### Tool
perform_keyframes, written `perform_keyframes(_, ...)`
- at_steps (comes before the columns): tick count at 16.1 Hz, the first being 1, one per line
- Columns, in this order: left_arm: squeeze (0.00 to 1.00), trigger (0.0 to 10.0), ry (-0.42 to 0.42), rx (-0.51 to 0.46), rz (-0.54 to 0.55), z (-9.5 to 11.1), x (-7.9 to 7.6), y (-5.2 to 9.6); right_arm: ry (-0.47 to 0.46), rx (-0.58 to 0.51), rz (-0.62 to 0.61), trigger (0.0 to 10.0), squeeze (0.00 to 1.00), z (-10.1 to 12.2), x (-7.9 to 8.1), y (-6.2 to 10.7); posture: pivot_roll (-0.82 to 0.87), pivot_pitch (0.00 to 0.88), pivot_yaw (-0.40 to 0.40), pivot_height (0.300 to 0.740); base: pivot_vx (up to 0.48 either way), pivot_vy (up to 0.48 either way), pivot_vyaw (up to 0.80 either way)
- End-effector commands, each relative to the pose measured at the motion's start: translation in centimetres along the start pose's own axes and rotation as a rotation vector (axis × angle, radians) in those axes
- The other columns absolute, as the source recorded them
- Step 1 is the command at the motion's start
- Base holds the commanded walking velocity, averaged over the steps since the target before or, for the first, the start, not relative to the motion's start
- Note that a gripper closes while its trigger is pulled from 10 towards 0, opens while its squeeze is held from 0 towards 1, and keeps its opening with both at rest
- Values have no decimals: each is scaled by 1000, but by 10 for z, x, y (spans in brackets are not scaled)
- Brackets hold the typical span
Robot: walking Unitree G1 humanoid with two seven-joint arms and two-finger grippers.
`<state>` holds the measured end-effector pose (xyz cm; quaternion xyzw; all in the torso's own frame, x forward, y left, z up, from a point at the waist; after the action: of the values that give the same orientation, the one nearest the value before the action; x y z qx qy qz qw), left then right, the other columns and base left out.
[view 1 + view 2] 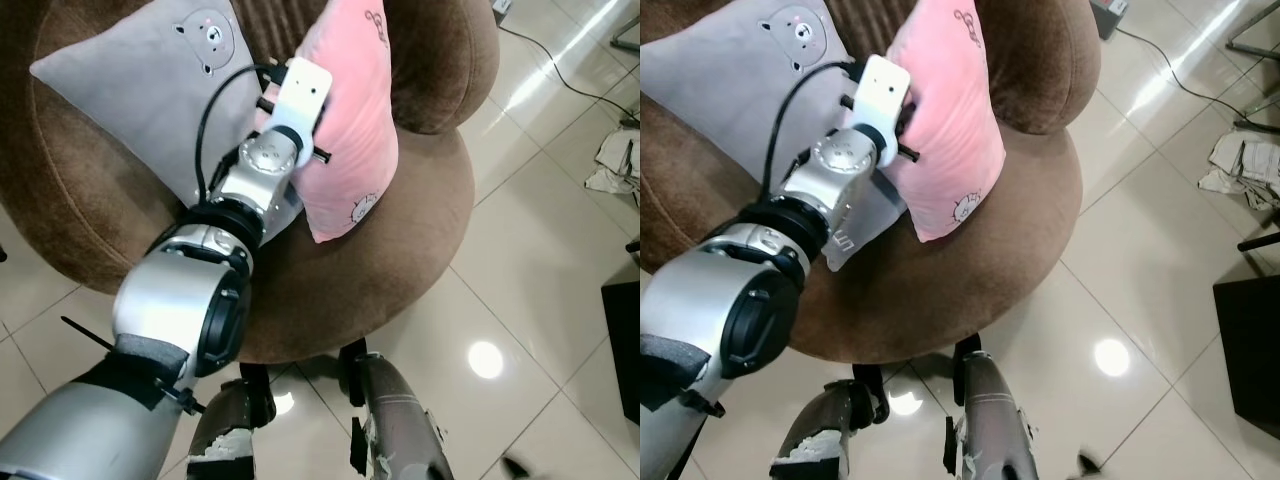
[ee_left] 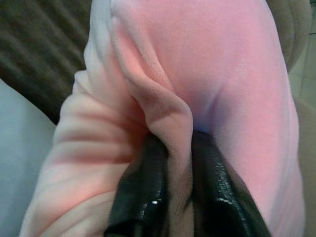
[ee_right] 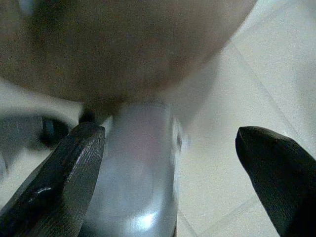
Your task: Move the pillow to the sofa from floor
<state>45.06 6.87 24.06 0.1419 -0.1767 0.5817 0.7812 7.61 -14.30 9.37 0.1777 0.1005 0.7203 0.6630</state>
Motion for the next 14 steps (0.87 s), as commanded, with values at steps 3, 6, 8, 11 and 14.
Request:
perform_keyframes(3, 1000, 10000, -32, 45, -19, -5, -4, 0, -25, -190, 49, 10000, 0, 37, 9, -18, -509, 489, -43, 740, 0, 0, 0)
perform_keyframes(6, 1000, 10000, -20, 33, -17, 1, 0, -1, -151, -134, 174, 10000, 0, 31, 29, -16, -512, 495, -36, 740, 0, 0, 0)
perform_keyframes(8, 1000, 10000, -21, 27, -9, 5, 4, -2, -179, -92, 223, 10000, 0, 28, 37, -14, -521, 501, -33, 740, 0, 0, 0)
perform_keyframes(11, 1000, 10000, -50, 19, 6, 11, 10, -2, -184, -51, 211, 10000, 0, 21, 37, -8, -532, 510, -29, 740, 0, 0, 0)
perform_keyframes(14, 1000, 10000, -169, 41, 22, 6, 18, 0, -186, -33, 187, 10000, 0, 17, 35, -7, -533, 519, -37, 740, 0, 0, 0)
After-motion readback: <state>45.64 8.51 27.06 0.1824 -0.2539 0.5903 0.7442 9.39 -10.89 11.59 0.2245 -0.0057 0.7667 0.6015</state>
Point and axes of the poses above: a point about 5 cm out from each wrist's last joint towards the gripper, its own y axis pointing back from the gripper into the wrist, its own z axis along the axis of the wrist's last joint, x = y × z, the point moved 3 cm from there along -y, pointing out of the wrist towards the gripper, and after that the axes turned 5 degrees about -y, right-handed, at the moved point
